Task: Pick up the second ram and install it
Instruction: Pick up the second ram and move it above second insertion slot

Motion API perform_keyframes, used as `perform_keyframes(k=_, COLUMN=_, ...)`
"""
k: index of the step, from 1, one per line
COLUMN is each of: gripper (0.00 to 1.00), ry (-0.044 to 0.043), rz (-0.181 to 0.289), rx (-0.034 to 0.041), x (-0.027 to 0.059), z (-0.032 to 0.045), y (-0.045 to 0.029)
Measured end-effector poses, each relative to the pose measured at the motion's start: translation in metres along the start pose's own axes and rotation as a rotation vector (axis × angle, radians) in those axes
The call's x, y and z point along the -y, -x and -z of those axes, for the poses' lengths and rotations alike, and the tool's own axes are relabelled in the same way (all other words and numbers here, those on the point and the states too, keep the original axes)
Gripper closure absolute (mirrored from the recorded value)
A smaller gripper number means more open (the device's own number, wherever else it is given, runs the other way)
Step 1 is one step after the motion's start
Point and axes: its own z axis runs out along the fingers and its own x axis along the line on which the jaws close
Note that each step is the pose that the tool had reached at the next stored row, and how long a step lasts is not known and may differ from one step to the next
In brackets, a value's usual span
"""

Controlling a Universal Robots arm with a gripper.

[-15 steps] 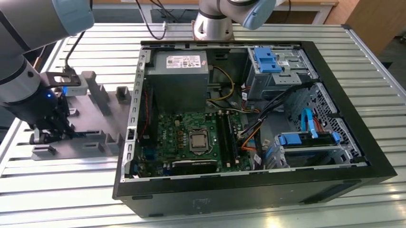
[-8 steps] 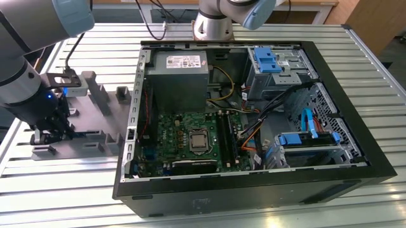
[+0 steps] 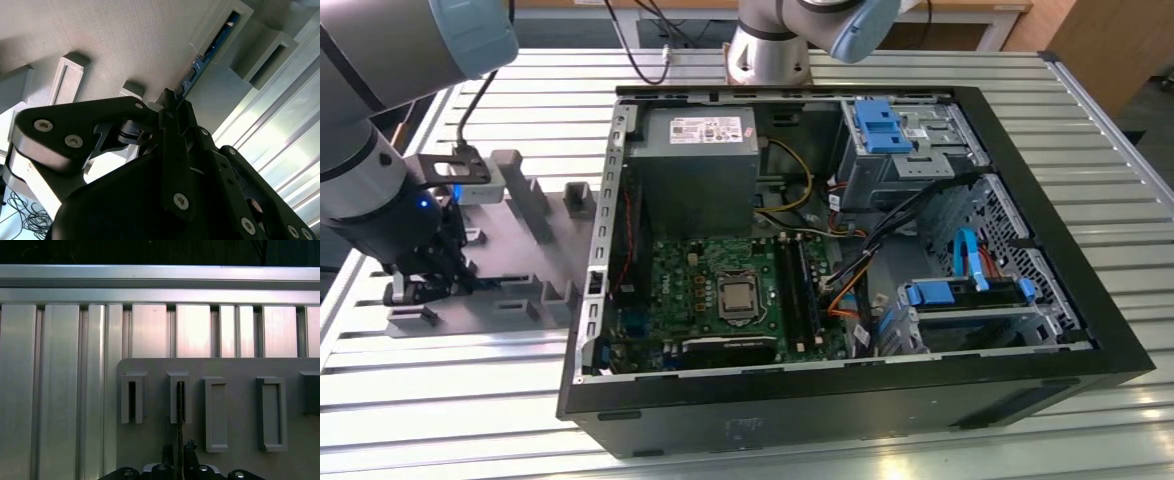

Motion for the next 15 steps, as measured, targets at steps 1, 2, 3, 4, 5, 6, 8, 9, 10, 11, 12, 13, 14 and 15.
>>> perform_keyframes(k=1, gripper=0.77, ry=0.0, rz=0.0, rx=0.0, x=0.0, z=0.0, y=0.0)
perform_keyframes(k=2, gripper=0.77, ry=0.0, rz=0.0, rx=0.0, x=0.0, z=0.0, y=0.0)
perform_keyframes(k=3, gripper=0.77, ry=-0.0001, rz=0.0, rx=0.0, x=0.0, z=-0.0001, y=0.0)
perform_keyframes(k=4, gripper=0.78, ry=-0.0001, rz=0.0, rx=0.0001, x=0.0, z=-0.0001, y=0.0)
perform_keyframes(k=5, gripper=0.78, ry=-0.0001, rz=0.0, rx=0.0001, x=0.0, z=-0.0001, y=0.0)
perform_keyframes(k=6, gripper=0.78, ry=-0.0001, rz=0.0, rx=0.0001, x=0.0, z=-0.0001, y=0.0)
perform_keyframes(k=8, gripper=0.85, ry=-0.0001, rz=0.0, rx=0.0001, x=0.0, z=-0.0001, y=0.0)
perform_keyframes(k=9, gripper=0.85, ry=0.0, rz=0.0, rx=0.0001, x=0.0, z=-0.0001, y=0.0)
perform_keyframes(k=10, gripper=0.86, ry=-0.0001, rz=0.0, rx=0.0001, x=0.0, z=-0.0001, y=0.0)
perform_keyframes(k=11, gripper=0.86, ry=0.0, rz=0.0, rx=0.0, x=0.0, z=-0.0001, y=0.0)
perform_keyframes(k=12, gripper=0.86, ry=0.0, rz=0.0, rx=0.0, x=0.0, z=-0.0001, y=0.0)
perform_keyframes(k=13, gripper=0.86, ry=-0.0001, rz=0.0, rx=0.0, x=0.0, z=-0.0002, y=0.0)
perform_keyframes(k=14, gripper=0.86, ry=-0.0001, rz=0.0, rx=0.0001, x=0.0, z=-0.0003, y=0.0)
perform_keyframes(k=15, gripper=0.86, ry=-0.0003, rz=0.0, rx=0.0002, x=0.0, z=-0.0003, y=0.0)
